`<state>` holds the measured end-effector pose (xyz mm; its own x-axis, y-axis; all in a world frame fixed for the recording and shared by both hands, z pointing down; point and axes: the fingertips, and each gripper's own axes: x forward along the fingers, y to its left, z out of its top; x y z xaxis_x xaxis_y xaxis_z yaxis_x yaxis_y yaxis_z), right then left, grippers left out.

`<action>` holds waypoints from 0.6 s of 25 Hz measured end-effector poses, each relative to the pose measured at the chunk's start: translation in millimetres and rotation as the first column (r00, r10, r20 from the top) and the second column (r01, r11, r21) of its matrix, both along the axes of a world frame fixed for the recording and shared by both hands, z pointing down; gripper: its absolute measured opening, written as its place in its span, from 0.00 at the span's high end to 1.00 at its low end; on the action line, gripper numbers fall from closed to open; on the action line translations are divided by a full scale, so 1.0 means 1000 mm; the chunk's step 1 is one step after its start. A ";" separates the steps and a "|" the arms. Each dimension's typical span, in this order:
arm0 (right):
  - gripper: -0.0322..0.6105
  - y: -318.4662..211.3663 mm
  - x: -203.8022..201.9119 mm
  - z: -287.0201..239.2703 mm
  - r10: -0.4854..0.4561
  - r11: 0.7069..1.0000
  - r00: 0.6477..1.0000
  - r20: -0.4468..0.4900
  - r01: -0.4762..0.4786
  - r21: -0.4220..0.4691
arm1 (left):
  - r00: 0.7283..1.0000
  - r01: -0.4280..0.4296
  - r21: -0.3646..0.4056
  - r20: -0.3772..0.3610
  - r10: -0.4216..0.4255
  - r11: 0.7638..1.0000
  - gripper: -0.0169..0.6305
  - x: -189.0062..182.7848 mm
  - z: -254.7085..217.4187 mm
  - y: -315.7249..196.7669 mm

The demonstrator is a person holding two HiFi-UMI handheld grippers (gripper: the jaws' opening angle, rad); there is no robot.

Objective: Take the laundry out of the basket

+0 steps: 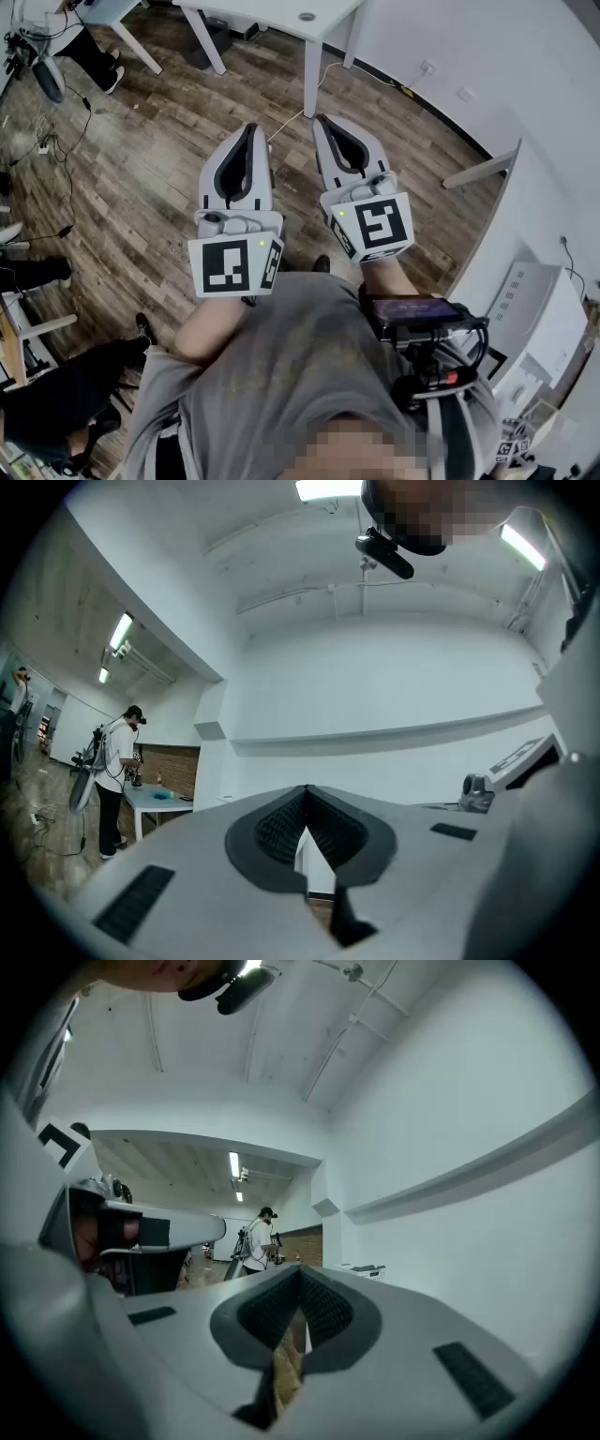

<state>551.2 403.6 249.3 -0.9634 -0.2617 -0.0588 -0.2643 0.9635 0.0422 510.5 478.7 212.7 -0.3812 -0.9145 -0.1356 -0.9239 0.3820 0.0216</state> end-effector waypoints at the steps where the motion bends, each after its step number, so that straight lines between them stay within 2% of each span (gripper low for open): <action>1: 0.94 -0.002 0.002 0.000 0.002 1.000 1.000 0.001 -0.002 -0.001 | 1.000 0.001 0.001 0.001 -0.001 1.000 0.96 0.001 -0.001 -0.001; 11: 0.94 -0.024 0.028 0.007 0.014 1.000 1.000 0.005 -0.014 -0.026 | 1.000 0.002 -0.016 -0.004 -0.002 1.000 0.96 0.018 0.004 -0.021; 15: 0.94 -0.025 0.040 0.012 -0.016 0.998 1.000 0.023 0.017 -0.065 | 1.000 0.026 -0.024 -0.007 -0.027 0.999 0.96 0.025 0.007 -0.020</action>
<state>591.2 378.7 261.8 -0.9662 -0.2498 -0.0636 -0.2486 0.9683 -0.0263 535.1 459.1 219.7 -0.4062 -0.9070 -0.1110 -0.9133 0.4068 0.0186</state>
